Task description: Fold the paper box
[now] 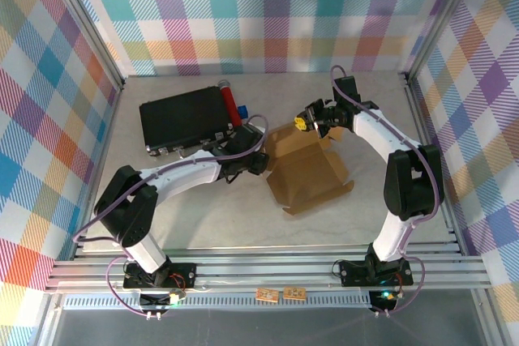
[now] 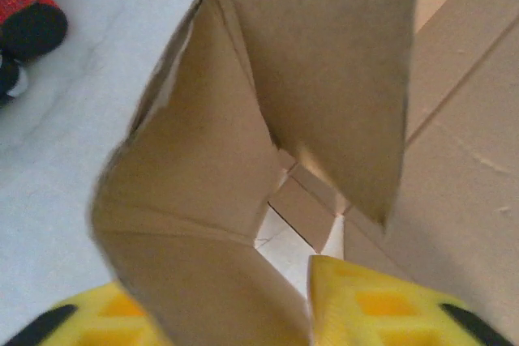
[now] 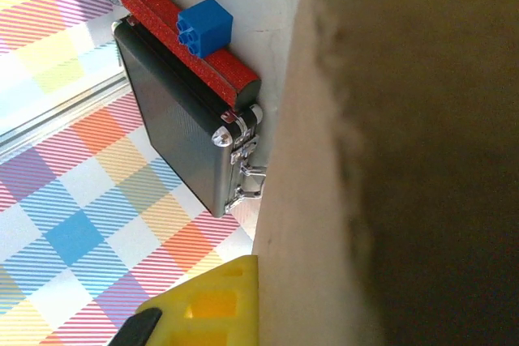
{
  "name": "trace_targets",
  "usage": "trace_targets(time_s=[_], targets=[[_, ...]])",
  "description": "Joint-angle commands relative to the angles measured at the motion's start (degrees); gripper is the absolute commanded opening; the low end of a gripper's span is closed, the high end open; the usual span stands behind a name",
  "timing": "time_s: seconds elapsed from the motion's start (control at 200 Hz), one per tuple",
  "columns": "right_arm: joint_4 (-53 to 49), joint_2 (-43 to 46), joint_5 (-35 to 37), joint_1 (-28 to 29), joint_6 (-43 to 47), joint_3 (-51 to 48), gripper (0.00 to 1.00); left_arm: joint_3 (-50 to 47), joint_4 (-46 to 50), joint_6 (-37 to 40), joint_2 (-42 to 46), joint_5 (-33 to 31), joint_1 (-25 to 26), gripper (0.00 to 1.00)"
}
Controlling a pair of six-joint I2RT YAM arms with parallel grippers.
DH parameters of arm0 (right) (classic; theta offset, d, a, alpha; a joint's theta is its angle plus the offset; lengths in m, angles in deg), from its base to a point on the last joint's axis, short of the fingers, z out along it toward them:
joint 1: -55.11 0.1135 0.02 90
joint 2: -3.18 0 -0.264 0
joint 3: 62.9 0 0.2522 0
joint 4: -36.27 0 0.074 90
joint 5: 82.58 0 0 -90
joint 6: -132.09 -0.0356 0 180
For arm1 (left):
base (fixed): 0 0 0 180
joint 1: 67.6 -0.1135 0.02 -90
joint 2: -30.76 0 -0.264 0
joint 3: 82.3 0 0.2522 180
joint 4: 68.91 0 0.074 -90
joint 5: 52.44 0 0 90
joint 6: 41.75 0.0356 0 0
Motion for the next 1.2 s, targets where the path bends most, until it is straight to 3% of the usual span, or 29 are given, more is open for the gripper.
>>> trace_targets(time_s=[0.0, 0.085, 0.225, 0.405, 0.475, 0.515, 0.585, 0.74, 0.865, 0.98, 1.105, 1.195], targets=[[6.09, 3.30, 1.51, 0.69, -4.17, -3.72, 0.00, 4.51, 6.96, -7.45, -2.47, -10.93, 1.17, 0.15], [11.92, 5.42, 3.73, 2.07, -7.85, -7.42, 0.00, 6.94, 10.84, -11.49, -3.97, -16.55, 1.63, 0.00], [22.13, 8.17, 10.09, 6.06, -14.07, -13.42, 0.00, 11.13, 17.93, -17.05, -5.45, -26.73, 1.28, 0.00], [33.93, 7.87, 19.53, 12.60, -20.66, -18.35, 0.00, 13.97, 19.95, -21.19, -6.10, -26.09, -1.39, 0.00], [36.97, 6.81, 21.17, 13.96, -21.68, -19.14, 0.00, 14.19, 19.04, -21.79, -6.07, -22.61, -2.13, 0.00], [37.94, 6.34, 21.54, 14.23, -21.73, -19.41, 0.00, 13.13, 16.57, -20.98, -5.26, -19.35, -2.32, 0.10], [38.17, 5.94, 21.64, 14.16, -20.85, -19.42, 0.00, 9.28, 8.89, -17.84, -2.86, -7.54, -2.83, 0.32], [38.56, 4.96, 19.31, 13.43, -16.04, -19.10, 0.00, -0.08, -0.78, -14.66, 8.02, 8.60, -4.30, 0.48], [37.61, 4.49, 16.06, 12.56, -11.30, -18.11, 0.00, -5.01, -1.88, -11.40, 18.45, 21.78, -9.89, 0.49], [32.73, 4.05, 12.65, 11.42, -6.14, -15.17, 0.00, -5.18, 3.34, -4.05, 23.43, 30.47, -16.36, 0.45], [26.75, 2.88, 9.18, 10.17, -1.22, -11.53, 0.00, -3.68, 11.49, 5.80, 20.13, 25.94, -20.73, 0.30], [25.74, 1.83, 7.43, 9.32, -0.58, -10.46, 0.00, -3.31, 12.51, 11.12, 13.83, 24.11, -22.19, 0.24]])
